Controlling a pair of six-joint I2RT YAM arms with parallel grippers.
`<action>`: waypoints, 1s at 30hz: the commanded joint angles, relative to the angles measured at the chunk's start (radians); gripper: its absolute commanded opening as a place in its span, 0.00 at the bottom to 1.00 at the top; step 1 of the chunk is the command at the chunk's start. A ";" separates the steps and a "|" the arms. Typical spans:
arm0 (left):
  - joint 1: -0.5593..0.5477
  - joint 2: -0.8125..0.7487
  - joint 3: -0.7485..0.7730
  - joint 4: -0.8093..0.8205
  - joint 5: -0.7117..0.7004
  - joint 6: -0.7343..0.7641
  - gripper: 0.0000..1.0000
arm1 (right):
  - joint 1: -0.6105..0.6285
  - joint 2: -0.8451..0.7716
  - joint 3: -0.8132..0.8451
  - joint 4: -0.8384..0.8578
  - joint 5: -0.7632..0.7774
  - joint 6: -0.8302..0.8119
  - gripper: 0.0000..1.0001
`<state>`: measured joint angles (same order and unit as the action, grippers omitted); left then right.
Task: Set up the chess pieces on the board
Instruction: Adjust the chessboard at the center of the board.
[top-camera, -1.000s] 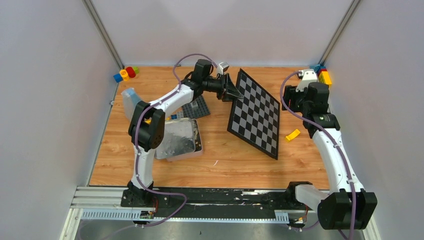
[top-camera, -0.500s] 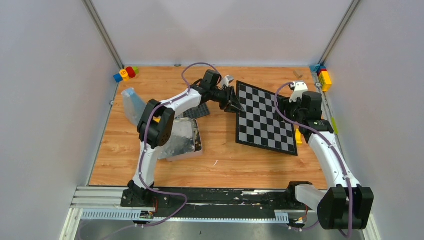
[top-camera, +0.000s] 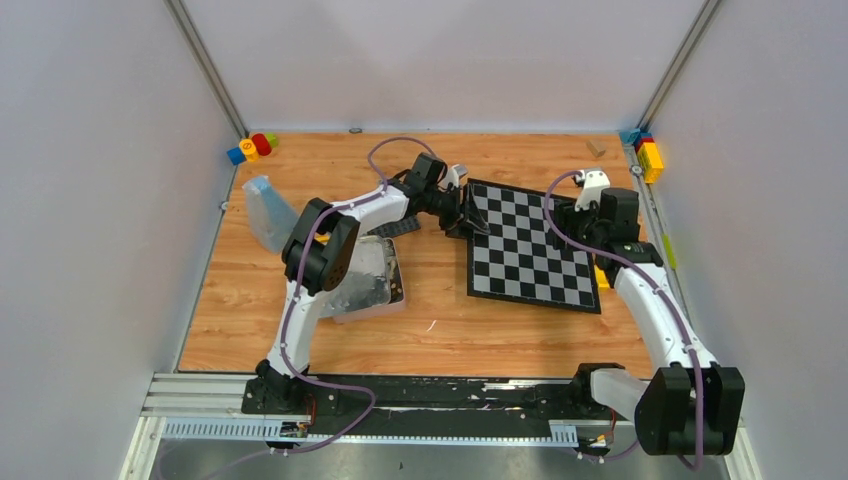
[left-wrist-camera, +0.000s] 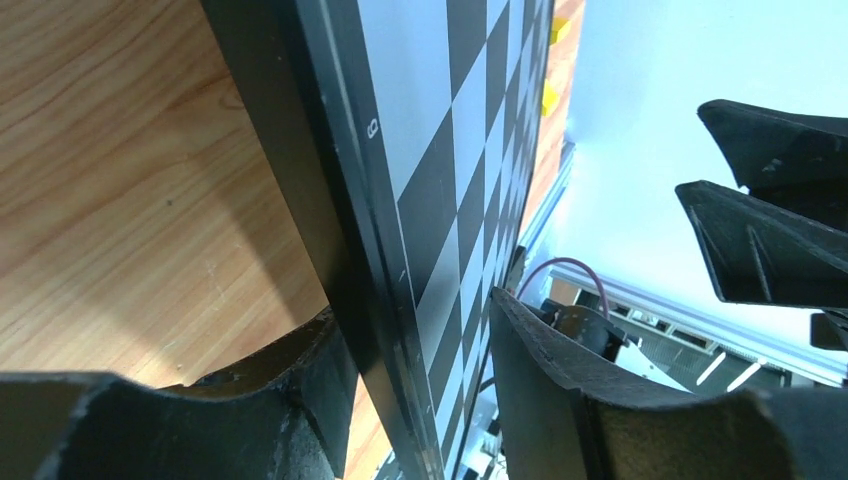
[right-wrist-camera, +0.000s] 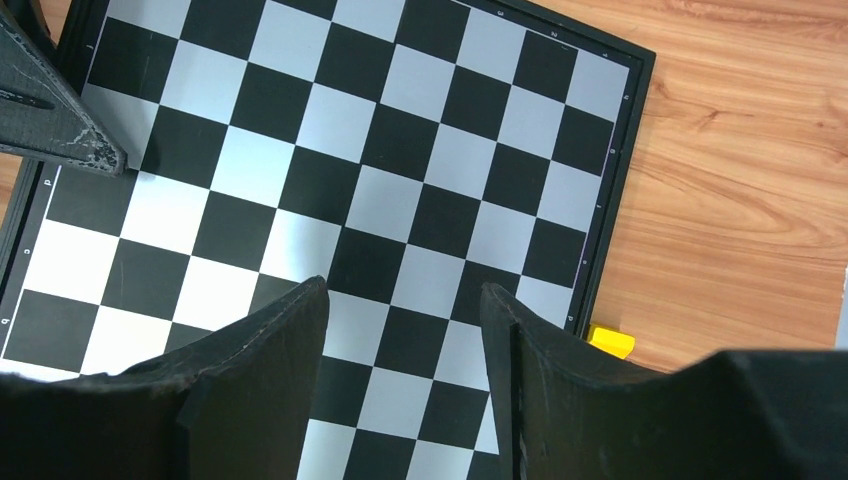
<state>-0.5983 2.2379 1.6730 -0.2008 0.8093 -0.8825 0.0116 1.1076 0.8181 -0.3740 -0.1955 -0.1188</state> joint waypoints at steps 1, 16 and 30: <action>-0.008 -0.008 -0.004 0.018 -0.010 0.037 0.57 | -0.002 0.019 0.013 0.030 -0.020 -0.017 0.58; -0.007 -0.054 0.045 -0.182 -0.120 0.198 0.87 | -0.018 0.036 0.021 -0.006 0.010 -0.025 0.58; -0.015 -0.227 0.084 -0.331 -0.177 0.473 1.00 | -0.018 0.181 0.091 0.047 0.021 0.072 0.58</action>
<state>-0.6025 2.1468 1.7046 -0.4831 0.6434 -0.5732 -0.0032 1.2335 0.8394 -0.3843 -0.1776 -0.1108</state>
